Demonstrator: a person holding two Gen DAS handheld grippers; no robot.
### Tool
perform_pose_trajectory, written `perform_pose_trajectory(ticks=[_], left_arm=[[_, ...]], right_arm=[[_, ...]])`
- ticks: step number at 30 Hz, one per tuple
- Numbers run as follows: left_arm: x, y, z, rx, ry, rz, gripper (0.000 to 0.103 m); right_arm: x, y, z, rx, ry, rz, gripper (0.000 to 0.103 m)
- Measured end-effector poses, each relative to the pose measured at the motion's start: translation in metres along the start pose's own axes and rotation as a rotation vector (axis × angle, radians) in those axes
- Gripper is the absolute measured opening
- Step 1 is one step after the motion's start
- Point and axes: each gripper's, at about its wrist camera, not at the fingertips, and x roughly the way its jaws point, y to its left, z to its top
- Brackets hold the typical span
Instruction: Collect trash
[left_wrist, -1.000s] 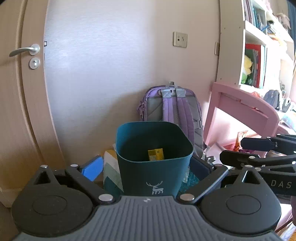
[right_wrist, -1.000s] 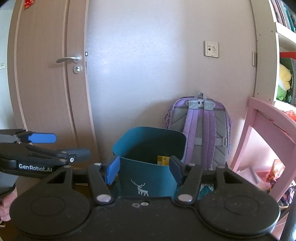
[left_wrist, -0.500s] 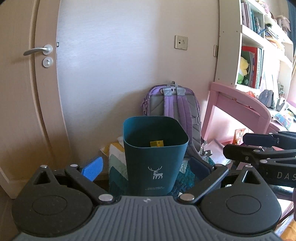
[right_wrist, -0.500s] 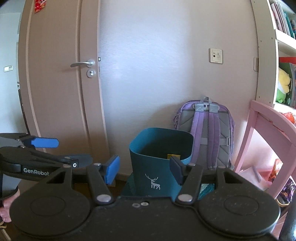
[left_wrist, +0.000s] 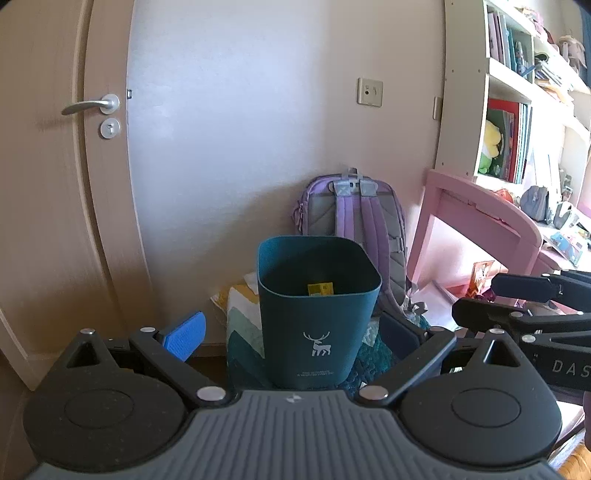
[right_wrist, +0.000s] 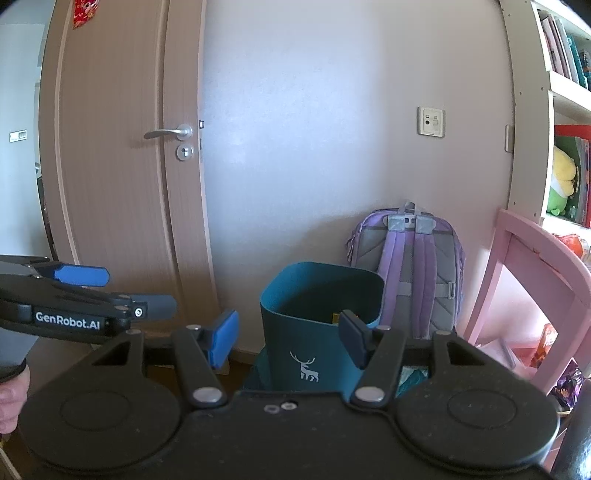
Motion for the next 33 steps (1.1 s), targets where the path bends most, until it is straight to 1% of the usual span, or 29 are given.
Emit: perform_pose_trajectory(ticks=[6,18,25,29,33], left_arm=[[-0.009,-0.003,0.007,0.003,-0.018,-0.005,0.101],[-0.015,-0.003,0.017,-0.002,-0.028,-0.011,0.101],[-0.015,-0.003,0.015,0.003,-0.031,-0.003,0.101],[-0.015,-0.006,0.014,0.022,-0.044,0.017,0.101],[-0.014,-0.007,0.014,0.022,-0.041,0.023,0.101]], right_arm=[[-0.004,-0.003,0.004,0.013,-0.008,-0.008,0.06],[-0.007,-0.005,0.01,0.031,-0.015,-0.006,0.06],[-0.008,-0.007,0.007,0.033,-0.016,0.007,0.06],[-0.006,-0.007,0.007,0.033,-0.015,0.012,0.06],[-0.005,-0.009,0.006,0.037,-0.013,0.012,0.06]])
